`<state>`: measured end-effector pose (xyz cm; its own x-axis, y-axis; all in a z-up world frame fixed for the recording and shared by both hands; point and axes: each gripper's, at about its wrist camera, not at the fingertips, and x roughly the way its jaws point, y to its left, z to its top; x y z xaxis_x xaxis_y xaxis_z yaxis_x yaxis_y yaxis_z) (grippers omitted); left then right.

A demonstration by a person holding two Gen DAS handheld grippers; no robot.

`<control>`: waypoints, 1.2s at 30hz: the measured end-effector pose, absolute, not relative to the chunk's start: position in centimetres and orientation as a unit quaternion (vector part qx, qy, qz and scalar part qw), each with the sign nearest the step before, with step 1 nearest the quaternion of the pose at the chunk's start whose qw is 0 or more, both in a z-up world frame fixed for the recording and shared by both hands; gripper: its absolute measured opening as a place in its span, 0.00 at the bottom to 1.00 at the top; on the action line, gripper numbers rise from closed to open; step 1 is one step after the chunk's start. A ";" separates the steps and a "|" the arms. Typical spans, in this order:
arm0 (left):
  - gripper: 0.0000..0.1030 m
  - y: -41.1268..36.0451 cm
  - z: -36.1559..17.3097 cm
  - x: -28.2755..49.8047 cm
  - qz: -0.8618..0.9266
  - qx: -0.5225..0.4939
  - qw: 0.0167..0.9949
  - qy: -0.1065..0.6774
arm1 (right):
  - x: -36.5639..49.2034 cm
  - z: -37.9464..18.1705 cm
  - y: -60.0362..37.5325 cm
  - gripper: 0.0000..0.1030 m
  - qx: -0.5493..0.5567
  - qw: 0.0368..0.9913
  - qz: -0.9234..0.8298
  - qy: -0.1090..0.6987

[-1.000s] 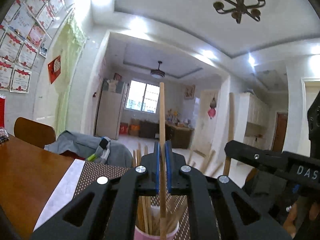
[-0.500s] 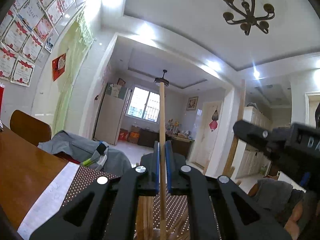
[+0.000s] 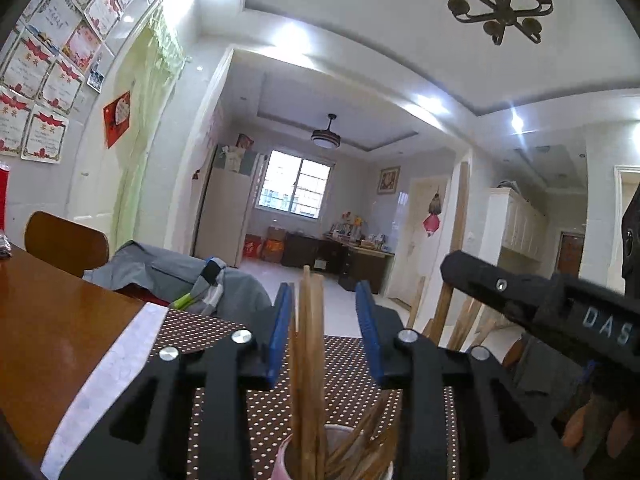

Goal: Organize utensils

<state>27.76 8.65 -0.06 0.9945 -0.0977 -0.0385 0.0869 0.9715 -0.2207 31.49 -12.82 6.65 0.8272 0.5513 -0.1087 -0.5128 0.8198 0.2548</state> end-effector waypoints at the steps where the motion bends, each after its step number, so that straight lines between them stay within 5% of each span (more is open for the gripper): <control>1: 0.37 8.7 0.1 27.6 -0.040 -0.105 0.993 0.030 | 31.4 6.6 -12.8 0.06 0.108 0.950 0.280 0.091; 16: 0.57 10.0 0.7 25.1 0.012 -0.058 0.995 0.074 | 31.3 4.7 -12.1 0.06 0.095 0.950 0.265 0.133; 27: 0.61 9.8 0.8 23.8 0.019 -0.052 0.994 0.093 | 31.0 3.2 -12.9 0.09 0.087 0.948 0.257 0.169; 28: 0.61 9.7 0.7 23.6 0.018 -0.051 0.994 0.095 | 30.9 3.1 -13.0 0.16 0.086 0.948 0.255 0.170; 31: 0.61 9.5 0.7 22.8 0.024 -0.044 0.994 0.096 | 30.3 3.1 -13.6 0.56 0.089 0.949 0.254 0.167; 36: 0.61 9.2 0.8 21.3 0.022 -0.036 0.993 0.107 | 28.6 3.5 -14.7 0.56 0.084 0.953 0.244 0.159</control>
<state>21.33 9.16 0.80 0.9760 0.0353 -0.2150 -0.0509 0.9964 -0.0676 28.58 -14.69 3.46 0.8298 0.4924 -0.2628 -0.4390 0.8665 0.2374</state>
